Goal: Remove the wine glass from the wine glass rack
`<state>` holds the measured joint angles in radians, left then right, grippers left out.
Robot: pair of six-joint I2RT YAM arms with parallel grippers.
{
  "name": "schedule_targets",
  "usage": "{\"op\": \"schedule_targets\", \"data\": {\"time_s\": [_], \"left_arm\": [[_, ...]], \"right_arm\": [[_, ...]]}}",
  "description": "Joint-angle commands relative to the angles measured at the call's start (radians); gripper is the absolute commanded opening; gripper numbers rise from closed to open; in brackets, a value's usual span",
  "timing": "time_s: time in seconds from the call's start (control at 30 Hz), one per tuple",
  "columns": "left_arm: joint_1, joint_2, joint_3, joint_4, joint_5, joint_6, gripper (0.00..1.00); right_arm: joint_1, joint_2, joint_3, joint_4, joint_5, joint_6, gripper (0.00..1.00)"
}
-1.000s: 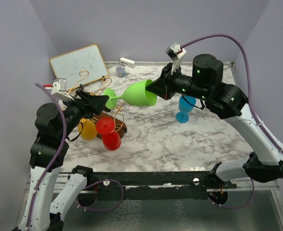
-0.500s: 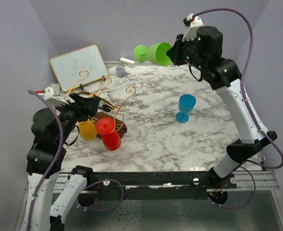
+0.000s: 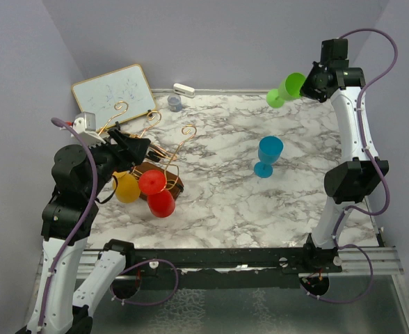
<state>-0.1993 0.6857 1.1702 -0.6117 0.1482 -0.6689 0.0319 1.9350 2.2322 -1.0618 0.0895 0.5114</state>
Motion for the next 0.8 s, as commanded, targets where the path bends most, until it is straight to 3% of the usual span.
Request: {"op": "schedule_targets", "data": {"time_s": [0.0,0.1,0.27,0.53,0.77], "left_arm": [[0.003,0.021,0.036,-0.008,0.045,0.041,0.65],[0.003,0.037,0.044,-0.012,0.059,0.053,0.65],[0.003,0.042,0.038,-0.003,0.074,0.054,0.65],[0.004,0.043,0.037,-0.033,0.05,0.068,0.65],[0.003,0.036,0.004,-0.032,0.05,0.068,0.65]], "right_arm": [[-0.017,-0.092,-0.137,-0.121,0.159,0.137,0.01],[-0.074,-0.106,-0.195,-0.152,0.06,0.066,0.01],[-0.094,-0.138,-0.356,-0.137,0.13,0.041,0.01],[-0.094,-0.372,-0.709,0.026,0.046,0.006,0.01],[-0.093,-0.452,-0.802,0.073,0.028,-0.028,0.01]]}}
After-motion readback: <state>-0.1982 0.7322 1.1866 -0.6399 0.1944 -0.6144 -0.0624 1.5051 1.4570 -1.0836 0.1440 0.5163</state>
